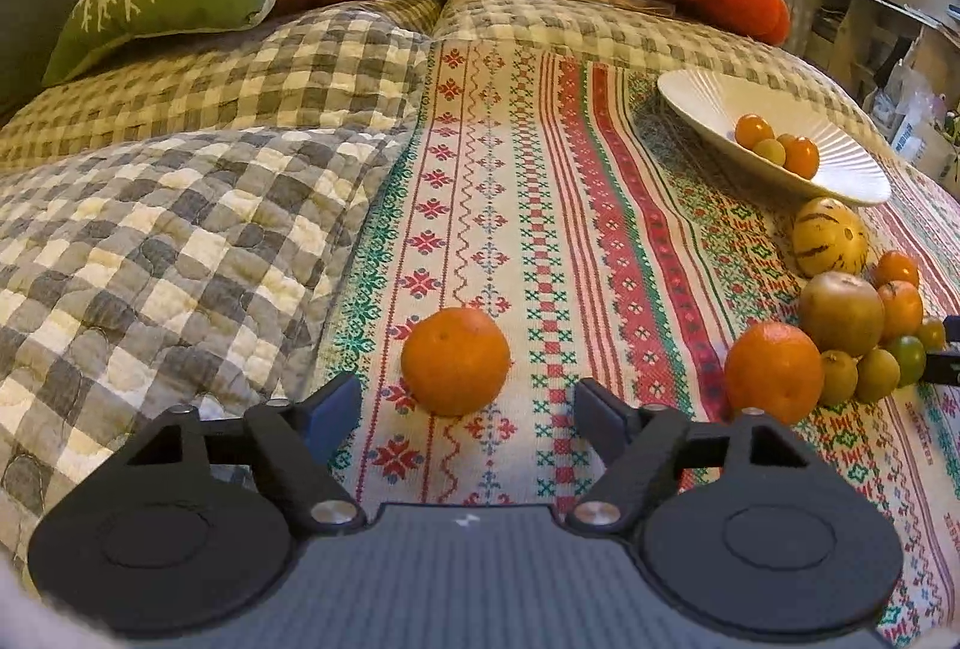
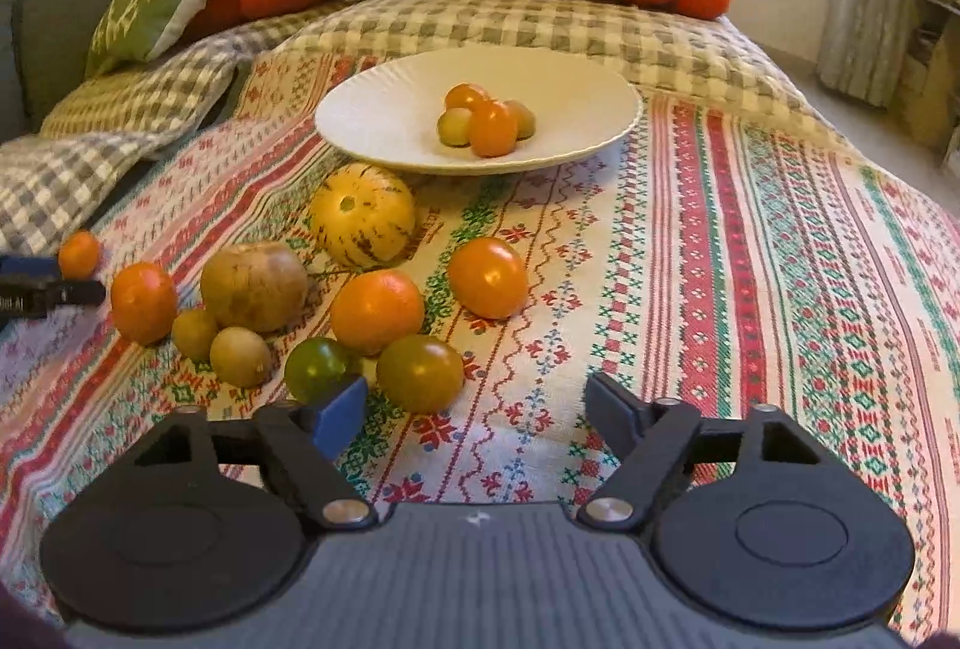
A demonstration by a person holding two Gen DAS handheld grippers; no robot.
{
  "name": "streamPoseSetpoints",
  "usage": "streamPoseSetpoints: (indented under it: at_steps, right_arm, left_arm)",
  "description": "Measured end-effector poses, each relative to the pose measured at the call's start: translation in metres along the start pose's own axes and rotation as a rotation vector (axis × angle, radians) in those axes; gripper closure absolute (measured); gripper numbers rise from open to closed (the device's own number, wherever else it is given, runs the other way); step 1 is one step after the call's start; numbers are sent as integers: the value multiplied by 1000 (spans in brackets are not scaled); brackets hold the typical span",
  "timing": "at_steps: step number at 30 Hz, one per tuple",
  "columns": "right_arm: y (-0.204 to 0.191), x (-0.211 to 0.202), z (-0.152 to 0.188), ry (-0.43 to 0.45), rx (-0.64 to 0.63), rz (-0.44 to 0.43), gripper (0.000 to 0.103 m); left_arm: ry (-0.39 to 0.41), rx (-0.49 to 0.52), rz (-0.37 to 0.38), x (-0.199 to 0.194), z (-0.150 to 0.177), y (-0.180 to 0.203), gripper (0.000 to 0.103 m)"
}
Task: Organize fruits
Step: 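Withdraw both open tools from the plate toward the remaining fruit, then close the left tool on a mandarin while the right tool grasps a green tomato, then carry the held mandarin and green tomato over the white plate and lower them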
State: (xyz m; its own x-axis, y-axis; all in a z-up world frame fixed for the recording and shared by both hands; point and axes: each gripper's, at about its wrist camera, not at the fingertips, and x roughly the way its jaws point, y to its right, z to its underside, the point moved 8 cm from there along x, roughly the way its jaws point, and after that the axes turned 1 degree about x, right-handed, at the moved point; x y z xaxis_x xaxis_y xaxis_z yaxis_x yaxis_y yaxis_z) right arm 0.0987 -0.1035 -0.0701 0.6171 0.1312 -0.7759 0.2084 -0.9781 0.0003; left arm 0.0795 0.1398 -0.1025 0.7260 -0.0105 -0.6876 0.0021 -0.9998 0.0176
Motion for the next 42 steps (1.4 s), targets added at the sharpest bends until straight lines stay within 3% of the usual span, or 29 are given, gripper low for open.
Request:
streamPoseSetpoints:
  at_steps: [9,21,27,42]
  right_arm:
    - [-5,4,-4,8,-28,-7,46]
    - [-10,5,-4,6,-46,-20,62]
    - [-11,5,-6,5,-45,-33,74]
    - [-9,2,-10,5,-25,-35,75]
  left_arm:
    - [12,-32,-1,1,-5,-3,65]
    - [11,-35,3,2,-5,-3,81]
    - [10,-40,3,2,-5,-4,82]
    - [0,-40,40,-1,-9,8,83]
